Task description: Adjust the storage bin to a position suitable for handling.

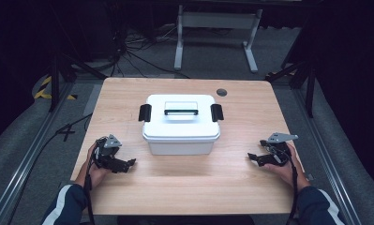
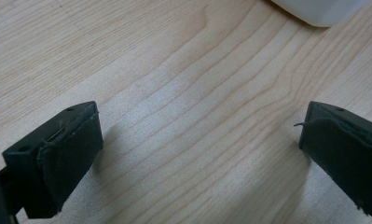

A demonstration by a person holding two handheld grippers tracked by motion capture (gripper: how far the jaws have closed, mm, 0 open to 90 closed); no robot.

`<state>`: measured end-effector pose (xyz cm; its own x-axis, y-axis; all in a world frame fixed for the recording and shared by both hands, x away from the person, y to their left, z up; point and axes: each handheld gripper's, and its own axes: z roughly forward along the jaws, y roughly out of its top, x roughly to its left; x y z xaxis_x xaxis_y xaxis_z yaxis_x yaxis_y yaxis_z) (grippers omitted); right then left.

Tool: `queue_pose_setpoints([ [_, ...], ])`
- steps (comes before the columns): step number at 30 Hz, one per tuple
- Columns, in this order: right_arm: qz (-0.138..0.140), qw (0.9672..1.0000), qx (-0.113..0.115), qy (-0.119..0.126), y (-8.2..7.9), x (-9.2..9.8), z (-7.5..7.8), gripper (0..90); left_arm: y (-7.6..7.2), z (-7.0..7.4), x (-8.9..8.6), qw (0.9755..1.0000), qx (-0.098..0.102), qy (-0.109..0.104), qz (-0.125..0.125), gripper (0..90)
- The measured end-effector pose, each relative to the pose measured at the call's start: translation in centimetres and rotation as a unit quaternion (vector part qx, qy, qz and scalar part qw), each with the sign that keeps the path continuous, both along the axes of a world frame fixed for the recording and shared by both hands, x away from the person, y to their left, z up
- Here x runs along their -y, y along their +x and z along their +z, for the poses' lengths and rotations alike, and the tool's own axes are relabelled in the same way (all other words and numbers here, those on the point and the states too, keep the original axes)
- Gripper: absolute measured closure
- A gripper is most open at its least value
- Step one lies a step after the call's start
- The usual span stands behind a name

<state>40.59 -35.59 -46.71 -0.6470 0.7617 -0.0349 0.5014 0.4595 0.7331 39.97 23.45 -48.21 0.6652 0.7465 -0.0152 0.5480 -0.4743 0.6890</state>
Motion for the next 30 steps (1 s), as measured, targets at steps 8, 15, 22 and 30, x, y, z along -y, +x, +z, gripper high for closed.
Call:
queue_pose_setpoints([
  [8, 0.005, 1.0, -0.001, 0.002, 0.0, 0.0, 0.0, 16.4, -0.4, 0.0, 0.1, 0.9999, -0.004, 0.0, 0.013, 0.2],
  [15, 0.019, 0.9995, -0.019, -0.016, 0.2, -0.2, 0.6, 24.1, -1.2, 0.0, -0.2, 1.0, -0.005, -0.002, -0.004, 0.2],
  [22, 0.079, 0.9963, -0.018, -0.029, -0.4, -1.8, 3.1, 37.3, -1.0, 0.0, -0.7, 0.9995, -0.003, -0.001, -0.031, 0.0],
  [30, 0.107, 0.9933, 0.014, -0.043, 0.0, -3.6, 7.5, 39.3, -0.8, 0.0, -0.7, 0.9993, -0.002, 0.0, -0.036, 0.0],
])
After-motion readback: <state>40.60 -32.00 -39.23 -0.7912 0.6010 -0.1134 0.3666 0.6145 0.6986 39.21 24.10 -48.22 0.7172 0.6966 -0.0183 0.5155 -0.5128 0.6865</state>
